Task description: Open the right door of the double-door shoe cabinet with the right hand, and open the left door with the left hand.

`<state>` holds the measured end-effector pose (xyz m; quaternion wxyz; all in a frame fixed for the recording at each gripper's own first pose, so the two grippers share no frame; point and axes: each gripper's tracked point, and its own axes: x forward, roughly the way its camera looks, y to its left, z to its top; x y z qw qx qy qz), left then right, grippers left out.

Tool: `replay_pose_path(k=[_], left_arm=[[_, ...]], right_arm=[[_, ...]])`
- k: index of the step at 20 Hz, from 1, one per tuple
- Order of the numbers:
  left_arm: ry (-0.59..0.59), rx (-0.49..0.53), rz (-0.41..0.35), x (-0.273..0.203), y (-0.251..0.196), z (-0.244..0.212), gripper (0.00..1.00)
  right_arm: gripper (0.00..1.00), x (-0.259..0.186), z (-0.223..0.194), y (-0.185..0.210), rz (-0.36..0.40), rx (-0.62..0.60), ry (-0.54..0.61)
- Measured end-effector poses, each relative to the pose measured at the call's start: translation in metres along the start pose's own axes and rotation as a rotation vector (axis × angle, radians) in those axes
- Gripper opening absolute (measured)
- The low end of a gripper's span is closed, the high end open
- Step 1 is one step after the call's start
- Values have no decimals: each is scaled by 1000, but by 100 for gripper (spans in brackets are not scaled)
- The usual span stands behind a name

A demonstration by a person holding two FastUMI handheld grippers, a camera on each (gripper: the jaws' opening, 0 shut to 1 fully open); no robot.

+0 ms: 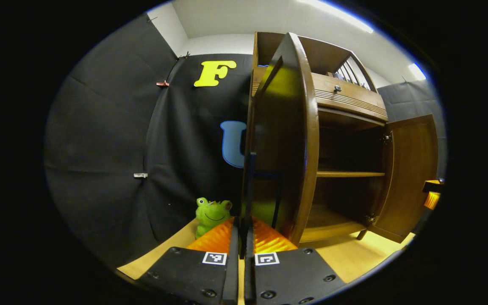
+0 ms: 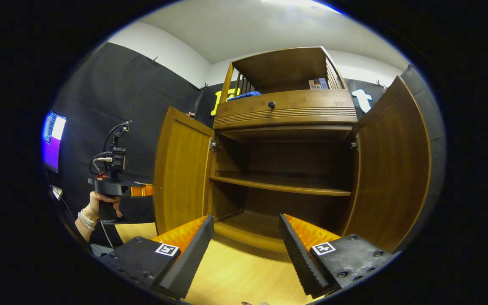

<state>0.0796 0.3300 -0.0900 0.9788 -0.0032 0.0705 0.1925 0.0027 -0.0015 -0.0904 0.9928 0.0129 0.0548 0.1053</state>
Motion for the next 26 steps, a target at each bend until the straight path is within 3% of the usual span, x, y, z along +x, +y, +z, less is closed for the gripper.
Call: replay_pose_path(k=[4, 7, 9, 11, 13, 17, 26], left_arm=[[-20, -10, 60, -38, 20, 15, 10], [-85, -38, 15, -75, 7, 48, 10], [-110, -46, -74, -94, -23, 61, 4], [-126, -32, -173, -106, -58, 69, 20], [-139, -2, -225, -112, -81, 71, 37], [-142, 37, -240, -111, -101, 73, 100], [-140, 30, -325, -122, -133, 76, 95]], right_arm=[[98, -3, 7, -7, -33, 12, -12], [98, -6, 14, -8, -53, 34, -21], [98, -9, 18, -9, -72, 27, -24], [98, -13, 22, -10, -97, 7, -27], [97, -17, 26, -6, -102, -6, -29], [97, -27, 32, 4, -103, -31, -27], [97, -36, 46, 5, -150, -17, -39]])
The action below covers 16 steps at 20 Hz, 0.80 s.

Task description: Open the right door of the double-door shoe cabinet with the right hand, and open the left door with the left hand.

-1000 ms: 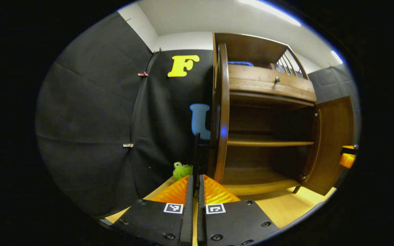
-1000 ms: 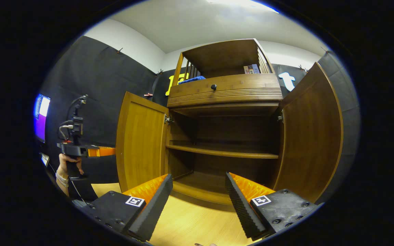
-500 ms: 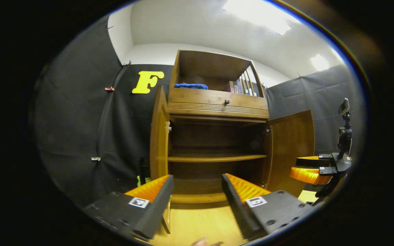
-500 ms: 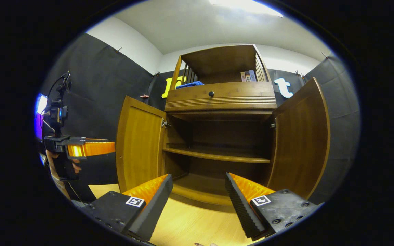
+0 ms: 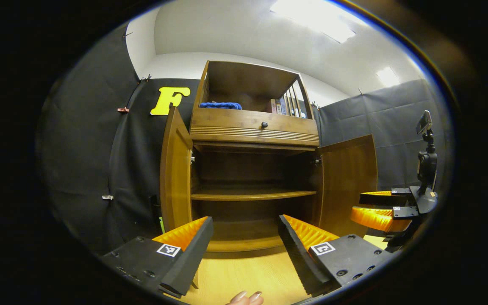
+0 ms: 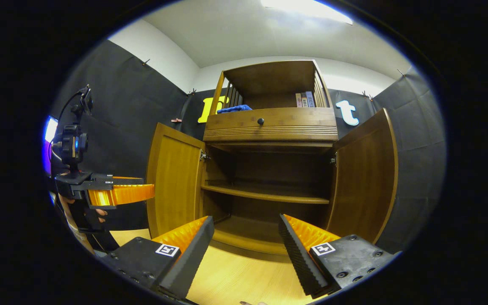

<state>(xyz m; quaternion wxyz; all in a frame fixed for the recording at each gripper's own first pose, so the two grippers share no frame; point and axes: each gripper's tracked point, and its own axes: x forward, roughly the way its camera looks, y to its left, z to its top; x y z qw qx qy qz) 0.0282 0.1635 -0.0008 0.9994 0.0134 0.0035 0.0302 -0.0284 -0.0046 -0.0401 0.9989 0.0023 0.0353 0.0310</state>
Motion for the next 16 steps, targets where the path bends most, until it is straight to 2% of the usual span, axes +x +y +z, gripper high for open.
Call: replay_pose_path(k=[7, 8, 13, 16], left_arm=[[22, 4, -30, 9, -16, -3, 95], [27, 5, -31, 10, -16, -5, 95], [40, -1, -39, 16, -21, -8, 98], [44, -6, -53, 20, -25, -10, 95]], right_arm=[[97, -4, 11, -4, -49, -8, 4], [99, -5, 12, -4, -55, -7, 6], [97, -6, 13, -10, -67, 8, 14], [95, -8, 15, -15, -79, -1, 15]])
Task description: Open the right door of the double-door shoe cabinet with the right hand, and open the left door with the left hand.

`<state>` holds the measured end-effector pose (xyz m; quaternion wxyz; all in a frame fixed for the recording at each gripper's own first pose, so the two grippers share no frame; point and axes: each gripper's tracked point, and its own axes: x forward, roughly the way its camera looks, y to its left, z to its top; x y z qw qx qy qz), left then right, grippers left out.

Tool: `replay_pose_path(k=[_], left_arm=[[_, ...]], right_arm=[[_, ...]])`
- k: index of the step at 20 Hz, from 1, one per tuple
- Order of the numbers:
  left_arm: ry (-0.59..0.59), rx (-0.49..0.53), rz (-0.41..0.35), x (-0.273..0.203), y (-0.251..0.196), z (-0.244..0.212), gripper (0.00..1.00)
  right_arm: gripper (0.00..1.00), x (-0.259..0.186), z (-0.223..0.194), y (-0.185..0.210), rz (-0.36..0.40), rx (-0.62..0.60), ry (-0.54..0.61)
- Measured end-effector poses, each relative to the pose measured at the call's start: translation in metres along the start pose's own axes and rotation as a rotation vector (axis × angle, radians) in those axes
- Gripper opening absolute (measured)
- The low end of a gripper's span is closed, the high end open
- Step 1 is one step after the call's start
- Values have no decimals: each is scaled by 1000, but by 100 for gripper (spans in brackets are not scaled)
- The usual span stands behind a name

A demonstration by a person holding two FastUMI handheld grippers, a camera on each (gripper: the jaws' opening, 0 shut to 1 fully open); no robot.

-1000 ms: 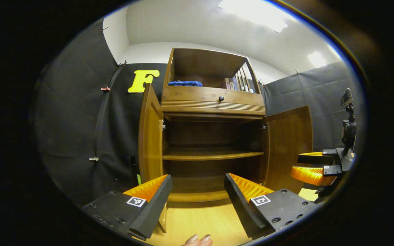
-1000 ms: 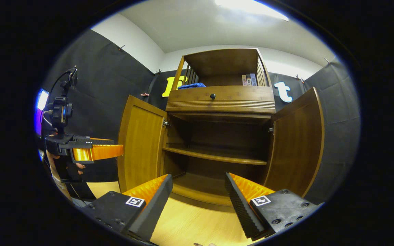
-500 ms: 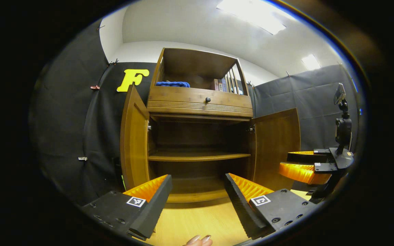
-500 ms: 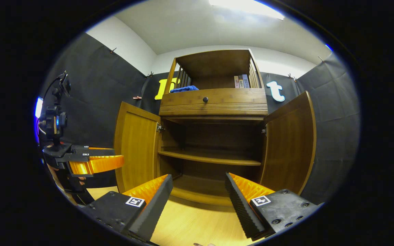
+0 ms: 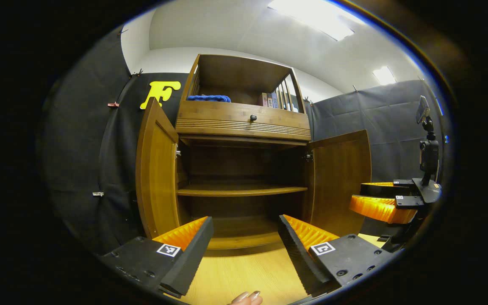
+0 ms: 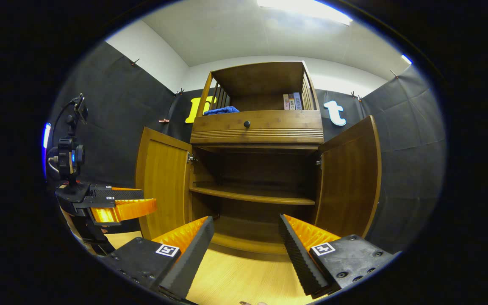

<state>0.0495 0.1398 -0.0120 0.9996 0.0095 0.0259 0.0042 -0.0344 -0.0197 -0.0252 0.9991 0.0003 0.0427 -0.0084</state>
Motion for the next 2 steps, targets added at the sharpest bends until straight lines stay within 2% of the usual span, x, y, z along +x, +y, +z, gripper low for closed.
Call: replay_pose_path(k=[2], left_arm=[[5, 0, -10, 3, -3, -1, 95]], right_arm=[[95, 0, 0, -2, -4, 1, 3]])
